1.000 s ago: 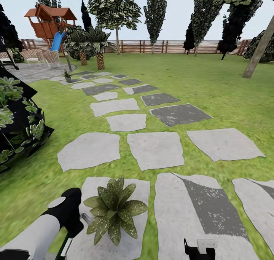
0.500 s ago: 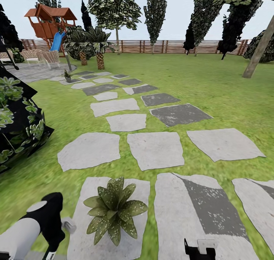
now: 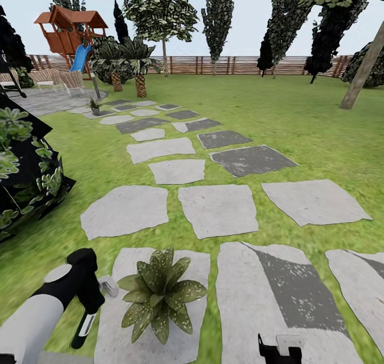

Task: Pick up the pesticide atomizer in the garden and spray insectifuge to fully cover both potted plants in the garden.

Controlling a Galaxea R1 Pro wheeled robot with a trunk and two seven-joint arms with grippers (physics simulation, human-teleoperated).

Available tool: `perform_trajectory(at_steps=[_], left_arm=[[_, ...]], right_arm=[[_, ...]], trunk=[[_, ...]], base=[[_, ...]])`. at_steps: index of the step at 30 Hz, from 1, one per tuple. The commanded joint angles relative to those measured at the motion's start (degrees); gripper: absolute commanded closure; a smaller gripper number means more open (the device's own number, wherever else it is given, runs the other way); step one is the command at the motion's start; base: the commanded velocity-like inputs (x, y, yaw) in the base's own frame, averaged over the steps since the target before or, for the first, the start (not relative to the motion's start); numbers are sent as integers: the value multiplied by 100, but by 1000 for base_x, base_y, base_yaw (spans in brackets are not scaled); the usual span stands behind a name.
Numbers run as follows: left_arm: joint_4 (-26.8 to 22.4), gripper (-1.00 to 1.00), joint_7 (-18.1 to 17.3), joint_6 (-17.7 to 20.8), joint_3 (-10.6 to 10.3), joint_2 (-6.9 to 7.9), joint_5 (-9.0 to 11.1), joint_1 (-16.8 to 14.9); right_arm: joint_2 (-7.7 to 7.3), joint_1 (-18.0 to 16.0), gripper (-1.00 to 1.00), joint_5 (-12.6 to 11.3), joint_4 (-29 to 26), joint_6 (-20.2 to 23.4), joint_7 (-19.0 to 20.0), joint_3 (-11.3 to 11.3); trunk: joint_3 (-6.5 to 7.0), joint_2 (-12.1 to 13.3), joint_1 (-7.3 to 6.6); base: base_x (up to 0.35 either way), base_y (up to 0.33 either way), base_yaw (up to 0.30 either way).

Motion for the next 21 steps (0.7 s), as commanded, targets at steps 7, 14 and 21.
perform_trajectory(at_steps=[7, 14, 21], left_arm=[[-17, 100, -59, 53, -40, -129, -56, 6], [-24, 100, -9, 59, -43, -187, -70, 8], [-18, 100, -58, 49, -36, -188, -37, 28]], right_arm=[[10, -4, -100, 52, 6, -18, -21, -43], [10, -4, -100, 52, 6, -18, -22, -43], [10, -4, -100, 51, 6, -18, -11, -43]], trunk=[[-5, -2, -1], [-5, -2, -1], [-5, -2, -1]], base=[[52, 62, -69], [16, 301, -226], [149, 292, -223]])
